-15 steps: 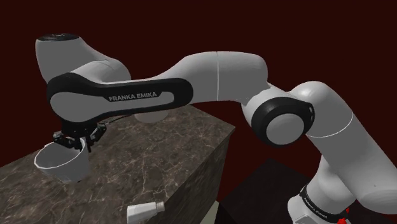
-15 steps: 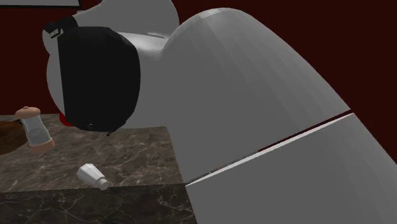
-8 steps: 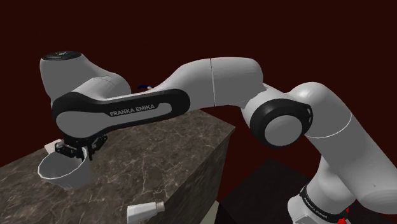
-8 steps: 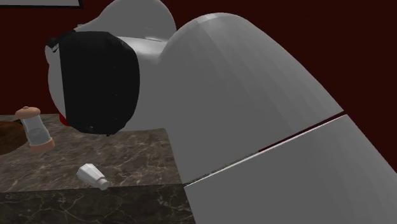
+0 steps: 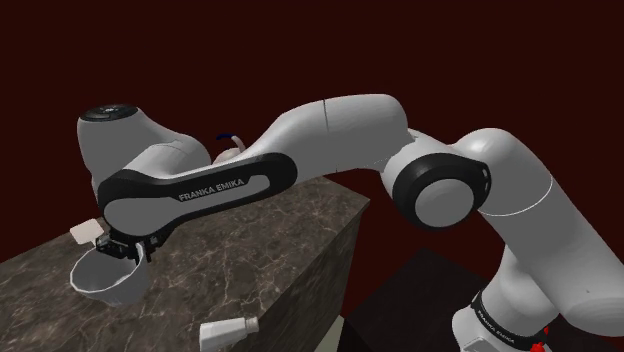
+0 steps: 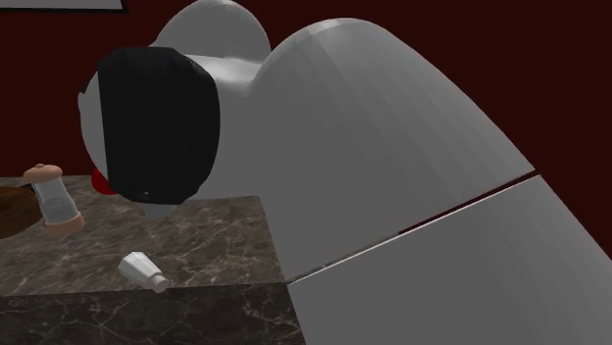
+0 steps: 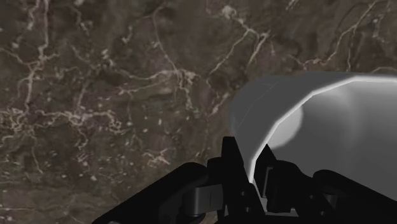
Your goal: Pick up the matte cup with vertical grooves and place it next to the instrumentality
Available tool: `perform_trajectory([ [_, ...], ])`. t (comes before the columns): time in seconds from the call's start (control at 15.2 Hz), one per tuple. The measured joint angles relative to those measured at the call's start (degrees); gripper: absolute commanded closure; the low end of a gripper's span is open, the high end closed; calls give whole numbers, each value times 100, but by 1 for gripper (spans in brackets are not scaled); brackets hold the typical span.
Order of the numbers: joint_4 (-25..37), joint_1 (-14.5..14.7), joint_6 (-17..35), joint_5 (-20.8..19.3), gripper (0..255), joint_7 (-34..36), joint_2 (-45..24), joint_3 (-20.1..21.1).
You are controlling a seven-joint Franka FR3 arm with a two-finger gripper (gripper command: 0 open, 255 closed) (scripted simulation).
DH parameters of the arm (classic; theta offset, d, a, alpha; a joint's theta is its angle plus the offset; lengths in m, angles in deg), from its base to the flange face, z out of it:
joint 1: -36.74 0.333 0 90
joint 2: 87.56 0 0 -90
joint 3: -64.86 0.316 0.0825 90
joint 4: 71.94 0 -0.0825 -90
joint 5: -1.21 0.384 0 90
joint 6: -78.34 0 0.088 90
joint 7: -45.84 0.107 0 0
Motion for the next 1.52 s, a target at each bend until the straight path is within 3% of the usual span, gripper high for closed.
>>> perform_trajectory([
  [0.33, 8, 0, 5, -1, 255, -2, -10, -1],
  [0.4, 8, 0, 5, -1, 0, -1, -10, -1],
  [1.52, 43, -39, -417, 52, 0, -23, 384, 43],
])
